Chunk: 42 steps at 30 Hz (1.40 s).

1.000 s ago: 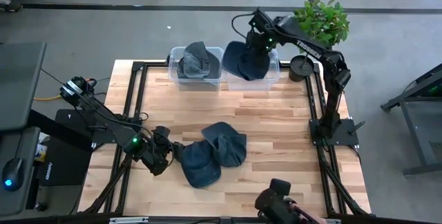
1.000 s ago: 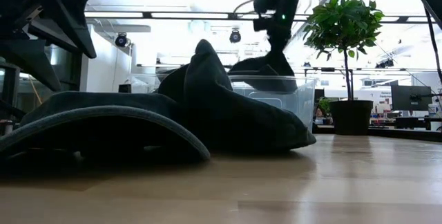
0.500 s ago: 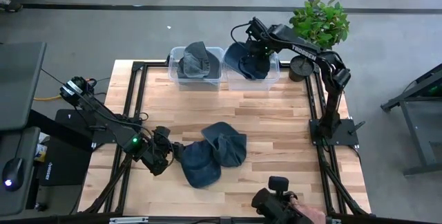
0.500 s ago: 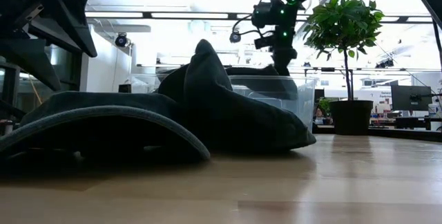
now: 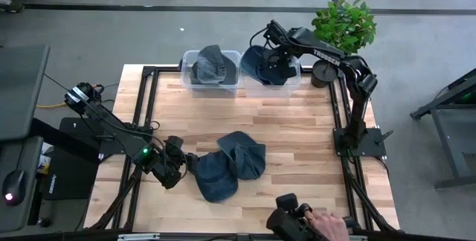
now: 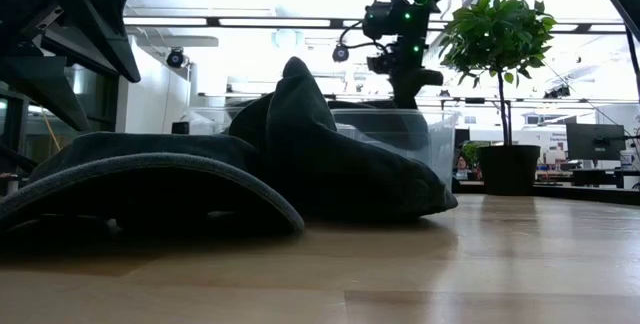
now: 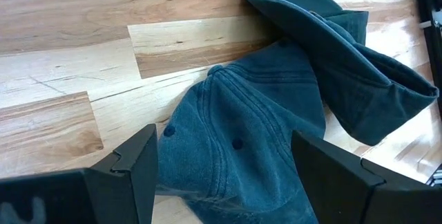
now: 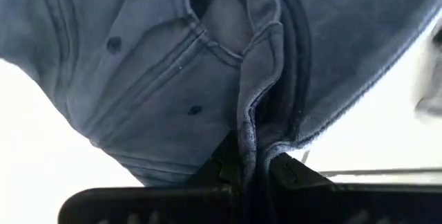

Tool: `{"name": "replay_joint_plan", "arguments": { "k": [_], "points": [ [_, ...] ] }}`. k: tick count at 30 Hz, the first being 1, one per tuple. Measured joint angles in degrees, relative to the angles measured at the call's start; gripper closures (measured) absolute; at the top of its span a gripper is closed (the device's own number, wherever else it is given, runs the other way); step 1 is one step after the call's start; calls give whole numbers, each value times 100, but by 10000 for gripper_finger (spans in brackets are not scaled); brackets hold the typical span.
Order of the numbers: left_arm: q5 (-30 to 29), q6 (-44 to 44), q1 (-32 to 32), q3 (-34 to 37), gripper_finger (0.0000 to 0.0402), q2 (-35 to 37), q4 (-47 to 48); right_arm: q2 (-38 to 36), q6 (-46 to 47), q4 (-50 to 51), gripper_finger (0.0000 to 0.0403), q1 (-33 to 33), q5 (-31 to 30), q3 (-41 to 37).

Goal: Pick and place caps into container
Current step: Put the top blue cap into the right transparent container

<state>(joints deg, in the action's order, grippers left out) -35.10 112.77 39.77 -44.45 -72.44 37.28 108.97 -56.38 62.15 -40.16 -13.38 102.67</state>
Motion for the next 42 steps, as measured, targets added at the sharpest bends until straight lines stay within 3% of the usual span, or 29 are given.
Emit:
{"name": "replay_joint_plan", "arguments": {
  "k": [7, 14, 22, 30, 42],
  "points": [
    [-1, 0, 0, 0, 140, 0, -4, 0, -776, -78, 399, 84, -106, 0],
    [5, 0, 0, 0, 140, 0, -33, -2, -1012, -295, 399, 85, -862, 0],
    [9, 0, 0, 0, 140, 0, -35, -11, -1352, 72, 399, 96, -365, 0],
    [16, 0, 0, 0, 140, 0, -35, -13, -1595, -450, 400, 80, -1031, 0],
    [16, -34, 0, 0, 140, 0, -35, -19, -2122, -547, 400, 197, -878, 0]
  ]
}}
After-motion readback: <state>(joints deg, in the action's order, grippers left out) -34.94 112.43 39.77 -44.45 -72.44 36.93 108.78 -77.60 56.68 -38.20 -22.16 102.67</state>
